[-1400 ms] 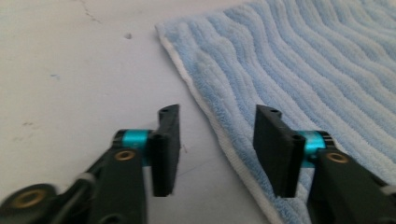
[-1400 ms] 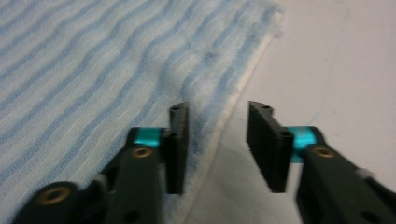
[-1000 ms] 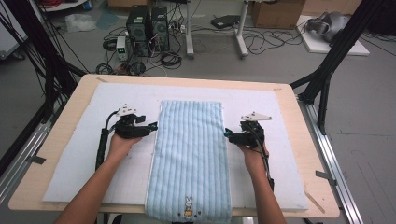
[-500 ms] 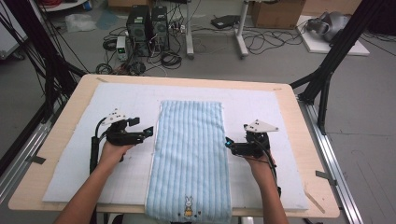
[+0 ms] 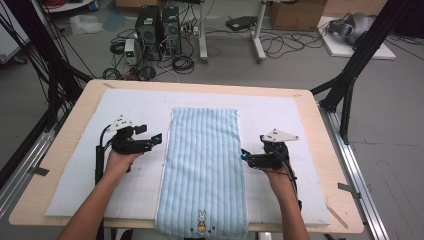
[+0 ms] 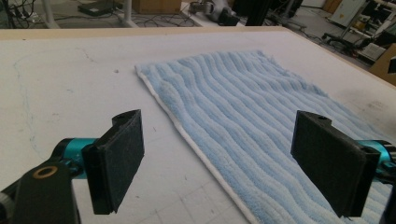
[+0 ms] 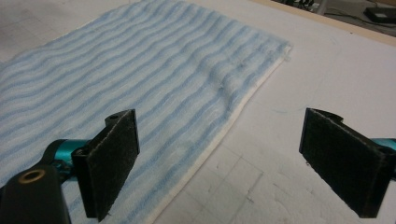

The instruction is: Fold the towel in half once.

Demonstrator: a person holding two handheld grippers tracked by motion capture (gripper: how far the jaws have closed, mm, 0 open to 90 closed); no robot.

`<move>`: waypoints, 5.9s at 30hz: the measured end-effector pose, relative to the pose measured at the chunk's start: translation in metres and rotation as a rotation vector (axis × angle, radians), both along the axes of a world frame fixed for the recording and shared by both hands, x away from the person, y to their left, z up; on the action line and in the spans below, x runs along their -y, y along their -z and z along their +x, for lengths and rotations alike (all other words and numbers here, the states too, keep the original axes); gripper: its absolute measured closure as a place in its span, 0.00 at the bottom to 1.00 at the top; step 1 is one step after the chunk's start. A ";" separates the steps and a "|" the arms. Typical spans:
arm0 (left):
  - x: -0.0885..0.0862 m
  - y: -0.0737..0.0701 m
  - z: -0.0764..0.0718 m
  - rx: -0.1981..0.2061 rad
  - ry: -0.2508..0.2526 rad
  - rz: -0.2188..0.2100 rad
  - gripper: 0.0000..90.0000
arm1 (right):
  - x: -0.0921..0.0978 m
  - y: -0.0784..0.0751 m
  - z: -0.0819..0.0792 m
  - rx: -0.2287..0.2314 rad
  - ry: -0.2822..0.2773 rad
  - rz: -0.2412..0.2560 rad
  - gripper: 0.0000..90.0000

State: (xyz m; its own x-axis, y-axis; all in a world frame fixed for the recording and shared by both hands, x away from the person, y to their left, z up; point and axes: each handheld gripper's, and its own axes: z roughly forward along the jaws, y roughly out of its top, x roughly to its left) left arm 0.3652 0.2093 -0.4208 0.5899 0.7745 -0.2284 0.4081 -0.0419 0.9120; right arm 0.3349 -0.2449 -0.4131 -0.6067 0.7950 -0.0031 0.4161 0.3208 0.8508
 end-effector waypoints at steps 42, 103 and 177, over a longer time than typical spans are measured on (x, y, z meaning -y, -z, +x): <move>0.050 0.021 0.071 -0.171 -0.062 0.190 0.29 | -0.005 0.007 0.005 -0.055 -0.009 0.001 0.13; 0.049 0.020 0.078 -0.112 -0.062 0.076 0.97 | -0.039 0.021 0.103 -0.125 0.138 0.015 0.93; 0.076 0.030 0.041 -0.109 0.059 0.311 0.93 | -0.017 0.016 0.001 -0.102 0.080 0.058 0.37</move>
